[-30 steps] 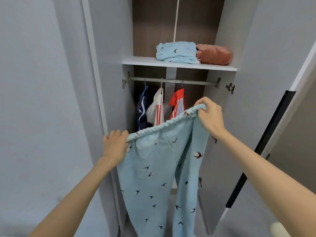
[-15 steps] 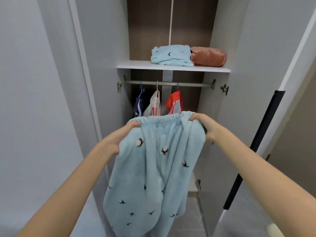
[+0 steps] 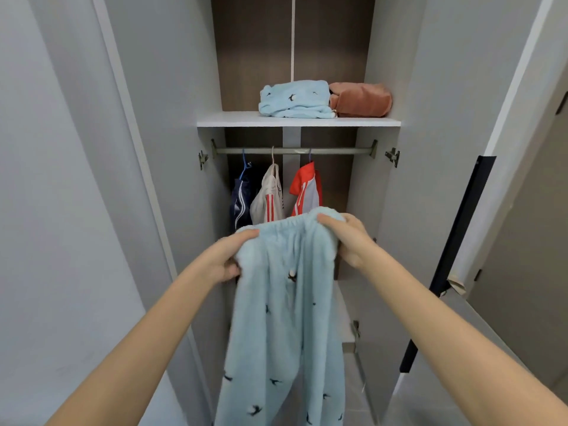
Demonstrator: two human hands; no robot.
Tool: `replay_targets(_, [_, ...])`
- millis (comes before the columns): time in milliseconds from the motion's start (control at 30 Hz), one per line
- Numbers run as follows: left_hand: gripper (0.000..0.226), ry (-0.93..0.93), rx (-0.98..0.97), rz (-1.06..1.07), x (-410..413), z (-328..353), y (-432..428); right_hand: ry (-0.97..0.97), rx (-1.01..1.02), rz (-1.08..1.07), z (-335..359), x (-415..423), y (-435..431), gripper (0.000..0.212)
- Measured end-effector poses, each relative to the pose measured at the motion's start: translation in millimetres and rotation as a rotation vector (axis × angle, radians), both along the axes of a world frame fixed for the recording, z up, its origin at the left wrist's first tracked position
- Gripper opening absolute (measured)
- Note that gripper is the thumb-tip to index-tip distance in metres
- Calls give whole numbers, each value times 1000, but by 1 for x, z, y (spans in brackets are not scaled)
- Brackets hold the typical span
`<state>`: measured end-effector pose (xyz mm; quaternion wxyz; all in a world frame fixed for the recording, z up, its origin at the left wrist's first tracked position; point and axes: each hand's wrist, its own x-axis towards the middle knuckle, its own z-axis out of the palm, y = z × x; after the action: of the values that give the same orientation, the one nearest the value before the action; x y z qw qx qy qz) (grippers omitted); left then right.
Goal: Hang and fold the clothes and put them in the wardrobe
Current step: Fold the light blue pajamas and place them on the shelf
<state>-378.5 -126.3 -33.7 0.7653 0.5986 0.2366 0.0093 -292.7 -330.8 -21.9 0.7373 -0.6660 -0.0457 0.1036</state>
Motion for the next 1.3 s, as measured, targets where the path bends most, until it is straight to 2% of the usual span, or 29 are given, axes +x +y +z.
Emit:
replay_targets(133, [11,-86,-31,-142,6,12,-29,-369,-219,217,-5,-27,15,24])
replay_targets(233, [18,-87,20,-165,7,14,-36,-541,-303,240,-12,-36,10,21])
replay_targets(300, [22,-77,42,-200,6,13,-40,-586,-353,283,-16,-37,2,26])
replay_targets(400, [28,-93,13,-267,6,15,-47,-596,-411,323,-22,-44,-8,45])
replay_targets(467, [40,-73,4,-298,6,18,-50,-640,-426,237,-25,-44,-14,52])
replay_targets(533, [48,-66,109,-351,5,18,-51,-682,-430,140,-24,-41,-22,45])
replay_targets(600, [46,-145,238,-351,5,17,-49,-683,-450,92,-17,-36,-32,31])
replay_targets(667, [31,-313,344,-230,5,14,-45,-660,-454,81,-10,-31,-41,24])
replay_targets(733, [13,-498,658,-114,7,6,-31,-601,-372,76,-2,-31,-48,23])
replay_targets(800, [42,-599,965,-246,5,-7,-22,-480,-212,63,7,-33,-51,24])
replay_targets(833, [55,-627,1014,-325,2,-13,-21,-429,-154,52,11,-33,-51,26])
replay_targets(933, [81,-732,1022,-385,2,-26,-23,-408,-119,20,23,-32,-48,29])
replay_targets(1033, [98,-740,895,-354,0,-28,-25,-418,-117,-12,27,-32,-40,30])
replay_targets(1167, [88,-798,904,-406,-7,-34,-38,-388,-125,-17,25,-33,-34,31])
replay_targets(1300, [66,-768,1188,-451,-5,-34,-30,-431,-217,-16,24,-34,-37,24])
